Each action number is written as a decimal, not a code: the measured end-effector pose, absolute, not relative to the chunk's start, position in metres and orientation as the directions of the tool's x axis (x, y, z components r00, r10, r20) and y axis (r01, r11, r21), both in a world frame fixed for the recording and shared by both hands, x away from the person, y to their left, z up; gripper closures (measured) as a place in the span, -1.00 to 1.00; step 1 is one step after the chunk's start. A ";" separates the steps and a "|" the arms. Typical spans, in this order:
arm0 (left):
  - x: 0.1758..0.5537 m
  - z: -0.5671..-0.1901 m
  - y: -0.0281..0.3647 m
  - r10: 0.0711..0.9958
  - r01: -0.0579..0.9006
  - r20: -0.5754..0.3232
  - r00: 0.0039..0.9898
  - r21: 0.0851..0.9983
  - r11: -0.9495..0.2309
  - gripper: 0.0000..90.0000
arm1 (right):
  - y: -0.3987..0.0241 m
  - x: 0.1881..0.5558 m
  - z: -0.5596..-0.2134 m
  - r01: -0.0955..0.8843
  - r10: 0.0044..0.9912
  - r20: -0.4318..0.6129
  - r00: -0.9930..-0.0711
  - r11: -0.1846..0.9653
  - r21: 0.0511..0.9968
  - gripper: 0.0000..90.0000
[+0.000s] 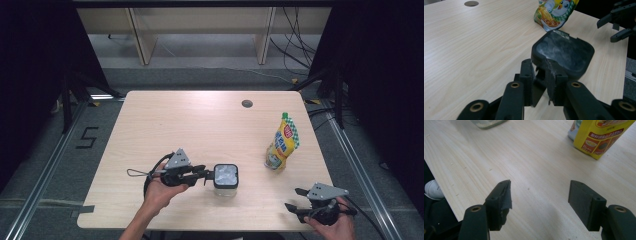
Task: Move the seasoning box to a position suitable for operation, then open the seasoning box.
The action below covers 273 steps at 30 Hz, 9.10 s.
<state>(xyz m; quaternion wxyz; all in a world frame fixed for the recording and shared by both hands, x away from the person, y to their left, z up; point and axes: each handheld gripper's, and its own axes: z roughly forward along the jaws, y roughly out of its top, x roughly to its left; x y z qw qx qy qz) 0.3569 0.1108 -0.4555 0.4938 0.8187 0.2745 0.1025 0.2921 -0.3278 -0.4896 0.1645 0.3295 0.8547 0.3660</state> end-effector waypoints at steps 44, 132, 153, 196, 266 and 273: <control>0.332 -0.489 0.097 0.437 0.231 0.032 0.899 0.814 -0.533 0.61 | -0.325 0.300 -0.491 0.407 0.643 -0.065 -0.763 0.557 0.724 -0.22; 0.312 -0.462 0.091 0.530 0.206 0.006 0.848 0.918 -0.339 0.97 | -0.225 0.323 -0.466 0.143 0.460 -0.139 -0.877 0.525 0.839 0.87; 0.312 -0.467 0.095 0.559 0.197 0.022 0.829 0.924 -0.327 0.98 | -0.222 0.322 -0.467 0.151 0.457 -0.124 -0.881 0.518 0.842 0.93; 0.314 -0.467 0.094 0.541 0.181 0.011 0.841 0.936 -0.301 0.95 | -0.222 0.324 -0.467 0.147 0.452 -0.126 -0.883 0.522 0.840 0.94; 0.324 -0.511 0.107 0.469 0.248 -0.029 0.883 0.877 -0.412 0.62 | -0.160 0.324 -0.418 0.014 0.359 -0.162 -0.919 0.441 0.898 1.00; 0.323 -0.510 0.106 0.481 0.247 -0.015 0.877 0.872 -0.423 0.63 | -0.139 0.322 -0.415 -0.006 0.322 -0.165 -0.932 0.442 0.897 1.00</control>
